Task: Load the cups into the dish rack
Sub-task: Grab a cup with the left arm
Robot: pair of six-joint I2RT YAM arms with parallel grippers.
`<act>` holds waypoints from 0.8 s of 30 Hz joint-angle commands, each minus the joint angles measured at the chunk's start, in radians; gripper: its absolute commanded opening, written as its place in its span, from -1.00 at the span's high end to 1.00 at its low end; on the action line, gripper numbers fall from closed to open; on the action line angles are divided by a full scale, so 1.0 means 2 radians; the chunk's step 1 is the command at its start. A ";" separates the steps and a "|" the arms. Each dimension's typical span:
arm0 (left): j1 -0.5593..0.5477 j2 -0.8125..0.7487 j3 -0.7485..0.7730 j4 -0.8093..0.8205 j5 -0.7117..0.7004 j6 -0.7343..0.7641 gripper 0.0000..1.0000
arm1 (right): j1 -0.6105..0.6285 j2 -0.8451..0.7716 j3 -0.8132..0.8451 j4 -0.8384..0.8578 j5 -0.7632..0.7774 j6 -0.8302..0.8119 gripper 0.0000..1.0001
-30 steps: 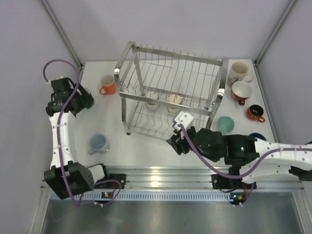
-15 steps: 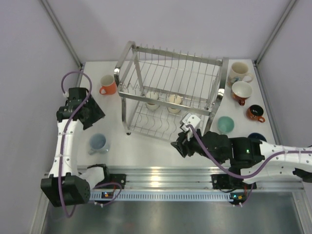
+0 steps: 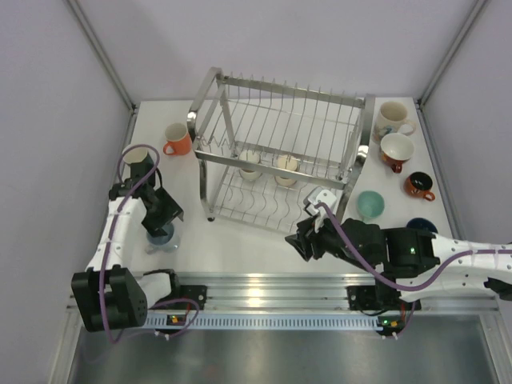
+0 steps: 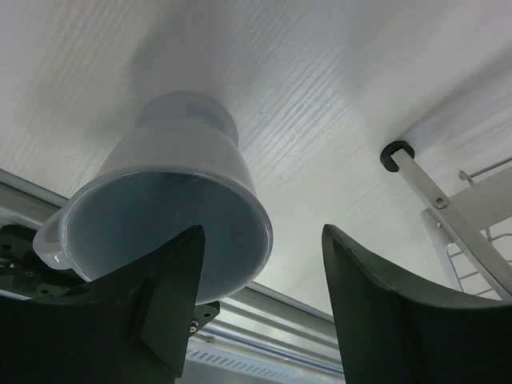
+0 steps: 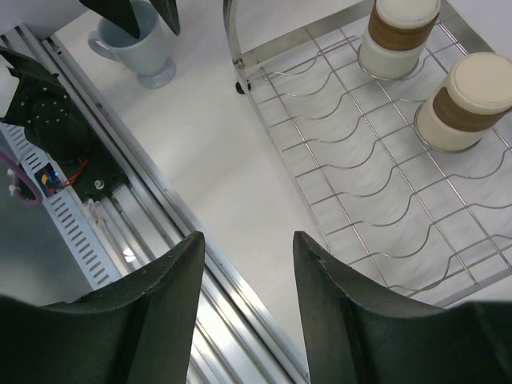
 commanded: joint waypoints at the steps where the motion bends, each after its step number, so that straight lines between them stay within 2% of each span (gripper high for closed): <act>1: -0.002 0.011 -0.008 0.025 -0.001 -0.018 -0.32 | 0.012 -0.017 0.005 0.012 -0.003 0.011 0.03; 3: -0.002 0.019 -0.009 0.027 -0.017 -0.016 -0.28 | 0.013 -0.020 0.003 0.011 -0.001 0.014 0.03; 6: -0.002 0.022 -0.006 0.030 -0.019 -0.013 0.09 | 0.014 -0.025 -0.001 0.012 0.000 0.015 0.03; 7: -0.002 0.021 -0.005 0.030 -0.021 -0.013 0.31 | 0.014 -0.025 -0.001 0.011 0.000 0.015 0.03; 14: -0.001 0.031 0.018 0.029 -0.031 0.009 0.91 | 0.017 -0.025 0.002 0.014 0.000 0.015 0.03; 17: -0.001 0.038 0.027 0.050 -0.022 0.020 1.00 | 0.019 -0.025 0.000 0.015 0.001 0.017 0.03; 21: 0.003 0.059 0.057 0.056 -0.026 0.021 1.00 | 0.020 -0.026 -0.002 0.015 0.001 0.018 0.03; 22: 0.006 0.068 0.069 0.056 -0.028 0.020 0.96 | 0.021 -0.026 -0.002 0.015 0.001 0.019 0.03; 24: 0.019 0.091 0.079 0.056 -0.029 0.016 0.75 | 0.022 -0.026 -0.005 0.015 0.003 0.020 0.01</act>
